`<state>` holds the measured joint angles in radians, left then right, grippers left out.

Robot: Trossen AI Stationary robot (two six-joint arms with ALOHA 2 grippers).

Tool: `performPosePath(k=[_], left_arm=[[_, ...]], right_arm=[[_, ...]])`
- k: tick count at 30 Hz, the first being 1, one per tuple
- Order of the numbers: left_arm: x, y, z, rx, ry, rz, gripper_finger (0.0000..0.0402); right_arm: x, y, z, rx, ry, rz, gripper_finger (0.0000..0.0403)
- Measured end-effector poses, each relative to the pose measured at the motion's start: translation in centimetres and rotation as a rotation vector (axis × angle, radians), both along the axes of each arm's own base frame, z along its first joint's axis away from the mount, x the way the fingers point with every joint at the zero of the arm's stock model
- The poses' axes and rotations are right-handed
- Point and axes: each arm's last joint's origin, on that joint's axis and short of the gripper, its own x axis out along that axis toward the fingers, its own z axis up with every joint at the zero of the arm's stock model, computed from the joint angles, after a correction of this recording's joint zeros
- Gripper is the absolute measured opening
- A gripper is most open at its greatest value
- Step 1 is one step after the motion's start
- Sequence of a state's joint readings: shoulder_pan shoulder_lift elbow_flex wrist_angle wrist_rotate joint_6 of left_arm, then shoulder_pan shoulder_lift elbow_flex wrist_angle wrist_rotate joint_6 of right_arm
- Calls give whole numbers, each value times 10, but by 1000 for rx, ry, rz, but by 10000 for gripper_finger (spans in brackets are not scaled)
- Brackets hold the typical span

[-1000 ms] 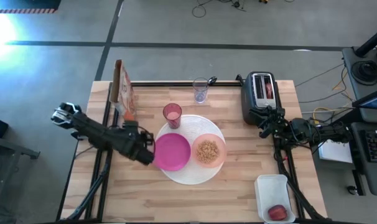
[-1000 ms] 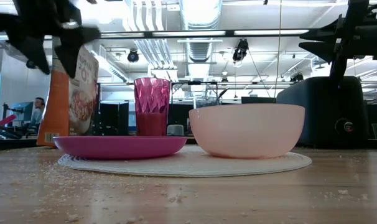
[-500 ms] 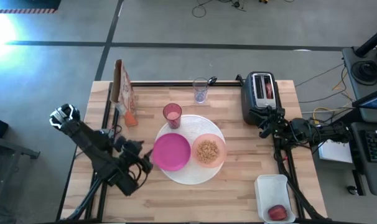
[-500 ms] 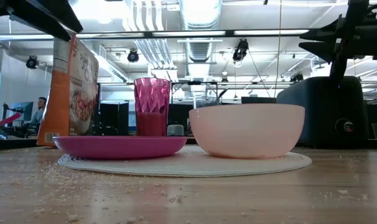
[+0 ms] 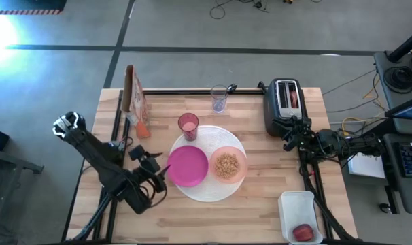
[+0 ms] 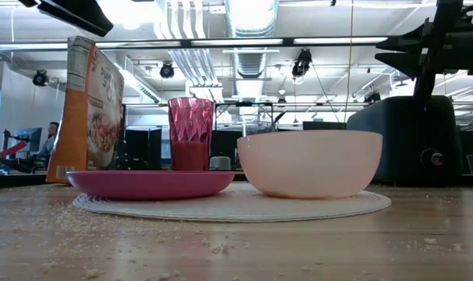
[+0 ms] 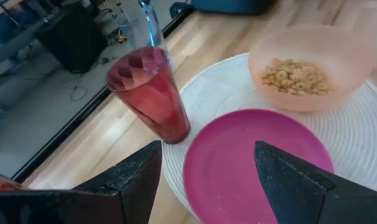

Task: Arrange a breakfast setting
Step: Put the bread on the pink plate

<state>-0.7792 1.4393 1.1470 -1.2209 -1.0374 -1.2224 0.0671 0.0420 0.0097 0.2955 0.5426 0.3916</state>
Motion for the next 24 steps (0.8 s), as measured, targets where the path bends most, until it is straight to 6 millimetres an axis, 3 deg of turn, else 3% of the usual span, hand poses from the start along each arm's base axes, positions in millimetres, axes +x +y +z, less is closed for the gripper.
performPosePath(k=[24], left_arm=[[-48, 55, -23, -9, -131, 17, 237]], right_arm=[[0, 0, 0, 1, -6, -1, 91]])
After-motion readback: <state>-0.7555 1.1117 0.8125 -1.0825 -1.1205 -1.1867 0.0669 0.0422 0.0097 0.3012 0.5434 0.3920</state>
